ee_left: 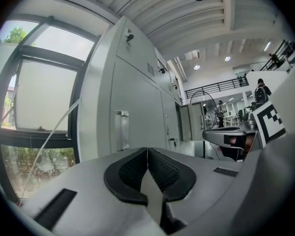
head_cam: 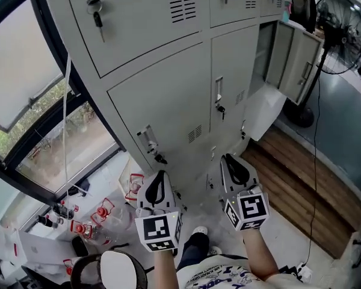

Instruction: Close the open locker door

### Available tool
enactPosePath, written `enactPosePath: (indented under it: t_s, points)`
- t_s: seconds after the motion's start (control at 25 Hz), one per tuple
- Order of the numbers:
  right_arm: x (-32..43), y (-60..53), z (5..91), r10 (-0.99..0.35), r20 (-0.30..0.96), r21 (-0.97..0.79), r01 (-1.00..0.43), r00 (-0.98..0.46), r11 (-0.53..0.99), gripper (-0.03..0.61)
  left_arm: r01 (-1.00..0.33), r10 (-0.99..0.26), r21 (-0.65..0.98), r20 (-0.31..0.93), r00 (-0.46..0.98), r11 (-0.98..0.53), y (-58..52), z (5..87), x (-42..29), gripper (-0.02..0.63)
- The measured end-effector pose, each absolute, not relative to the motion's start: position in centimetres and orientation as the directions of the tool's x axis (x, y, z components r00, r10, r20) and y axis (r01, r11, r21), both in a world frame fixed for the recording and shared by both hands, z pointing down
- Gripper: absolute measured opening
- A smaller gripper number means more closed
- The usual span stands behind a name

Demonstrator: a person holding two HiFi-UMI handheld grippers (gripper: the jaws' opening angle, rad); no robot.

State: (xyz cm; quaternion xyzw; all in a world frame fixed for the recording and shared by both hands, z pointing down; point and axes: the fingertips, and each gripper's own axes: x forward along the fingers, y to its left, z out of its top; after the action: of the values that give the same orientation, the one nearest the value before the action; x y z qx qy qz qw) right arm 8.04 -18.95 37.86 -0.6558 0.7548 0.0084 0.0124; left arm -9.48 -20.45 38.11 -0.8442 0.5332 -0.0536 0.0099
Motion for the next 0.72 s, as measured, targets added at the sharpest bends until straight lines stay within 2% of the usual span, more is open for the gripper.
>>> enactPosePath:
  t_s: [0.24,0.28,0.4,0.44,0.48,0.72]
  points:
    - [15.6,-14.8,37.7,-0.999,-0.036,0.003,-1.000,0.014,-0.015,0.035,-0.832,-0.835,-0.069,0.085,0.544,-0.550,-19.0,38.5,-2.3,0.008]
    - [16.9,-14.0,37.7,-0.999,-0.033,0.007,-0.999,0.041,-0.041,0.074,-0.817,-0.819,-0.067,0.085,0.567,-0.573,-18.8,38.6,-1.0,0.008]
    - [20.3,-11.9,37.7,-0.993,-0.032,0.007,-0.993,0.117,-0.117,0.080,-0.768,-0.770,-0.063,0.087,0.632,-0.637,-18.0,38.7,3.0,0.008]
    - [21.2,-11.4,37.7,-0.990,-0.031,0.003,-0.991,0.135,-0.135,0.101,-0.752,-0.754,-0.063,0.086,0.651,-0.656,-17.8,38.7,4.2,0.008]
    - [22.2,-11.0,37.8,-0.988,-0.029,0.000,-0.988,0.153,-0.153,0.163,-0.736,-0.738,-0.064,0.085,0.669,-0.674,-17.7,38.6,5.5,0.008]
    - [27.8,-8.8,38.1,-0.960,-0.030,-0.010,-0.961,0.277,-0.277,0.175,-0.650,-0.653,-0.063,0.074,0.754,-0.757,-17.4,38.5,12.0,0.008]
